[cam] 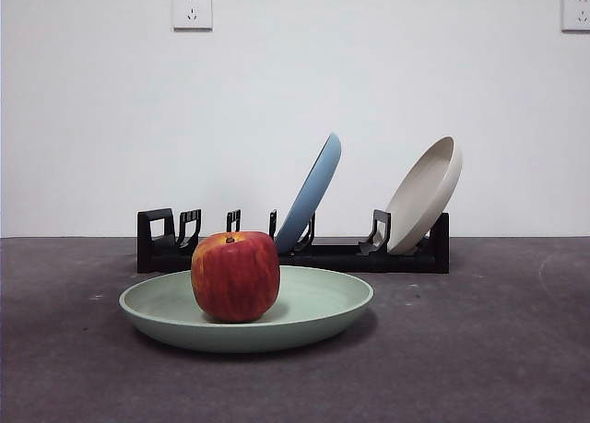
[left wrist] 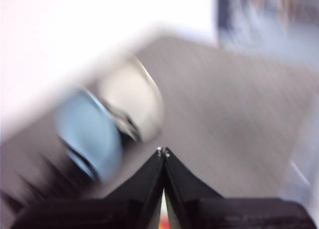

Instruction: Take the green plate from the plate rack,put the plate on the table,take the apple from the table,put the apple in the plate

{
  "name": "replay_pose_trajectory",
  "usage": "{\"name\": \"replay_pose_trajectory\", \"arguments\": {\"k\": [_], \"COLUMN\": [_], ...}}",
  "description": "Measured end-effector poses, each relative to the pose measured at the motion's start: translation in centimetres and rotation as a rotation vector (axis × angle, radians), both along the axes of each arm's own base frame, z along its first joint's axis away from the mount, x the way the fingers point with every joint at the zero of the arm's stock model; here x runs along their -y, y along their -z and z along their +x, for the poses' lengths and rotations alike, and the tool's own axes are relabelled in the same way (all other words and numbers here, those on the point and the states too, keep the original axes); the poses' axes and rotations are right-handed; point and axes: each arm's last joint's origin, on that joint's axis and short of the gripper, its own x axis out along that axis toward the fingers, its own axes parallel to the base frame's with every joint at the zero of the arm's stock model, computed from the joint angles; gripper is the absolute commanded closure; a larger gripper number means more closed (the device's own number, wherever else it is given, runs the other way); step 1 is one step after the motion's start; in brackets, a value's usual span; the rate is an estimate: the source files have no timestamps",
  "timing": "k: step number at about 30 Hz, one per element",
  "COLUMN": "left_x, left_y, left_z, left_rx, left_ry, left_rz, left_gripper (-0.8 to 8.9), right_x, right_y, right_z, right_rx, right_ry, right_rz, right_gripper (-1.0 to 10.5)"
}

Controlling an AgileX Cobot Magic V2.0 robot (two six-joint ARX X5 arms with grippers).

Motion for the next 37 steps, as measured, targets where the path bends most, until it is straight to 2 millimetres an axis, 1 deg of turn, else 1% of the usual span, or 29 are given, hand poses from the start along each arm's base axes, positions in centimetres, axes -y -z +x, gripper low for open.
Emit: {"name": "replay_pose_trajectory", "arguments": {"k": [3,5,8,10,12,14,20,24,30,33,37], "left_x": [-2.4,-3.7,-5.5,-6.3,-7.0,-7.4,-8.2,-8.4,-8.5,-8.6,-8.6], "left_y": [-0.7,-0.3,1.2,2.7,4.7,7.0,15.3,19.4,24.2,25.7,26.9], "left_z": [0.0,-0.2,-0.8,-1.4,-1.8,-1.9,-1.1,-1.1,-0.6,-0.5,-0.4], "left_rx": [0.191,0.287,0.403,0.465,0.507,0.511,0.42,0.382,0.316,0.288,0.24], "left_ry": [-0.136,-0.23,-0.359,-0.429,-0.49,-0.537,-0.637,-0.663,-0.677,-0.681,-0.684], "left_rz": [-0.106,-0.147,-0.183,-0.193,-0.194,-0.18,-0.117,-0.097,-0.073,-0.074,-0.074], "left_gripper": [8.17,8.17,8.17,8.17,8.17,8.17,8.17,8.17,8.17,8.17,8.17], "right_x": [0.1,0.2,0.3,0.3,0.4,0.4,0.6,0.8,0.9,1.0,1.2], "right_y": [0.0,-0.1,-0.1,-0.1,-0.2,-0.2,-0.2,-0.3,-0.4,-0.4,-0.5], "right_z": [-0.1,-0.1,-0.2,-0.3,-0.3,-0.4,-0.5,-0.6,-0.7,-0.8,-1.0], "right_rx": [0.002,0.004,0.007,0.009,0.011,0.012,0.016,0.021,0.024,0.027,0.032], "right_ry": [0.0,0.0,0.0,0.0,0.0,0.0,0.0,0.0,0.0,0.0,0.0], "right_rz": [0.003,0.005,0.009,0.011,0.013,0.015,0.02,0.026,0.03,0.034,0.04], "right_gripper": [9.5,9.5,9.5,9.5,9.5,9.5,9.5,9.5,9.5,9.5,9.5]}}
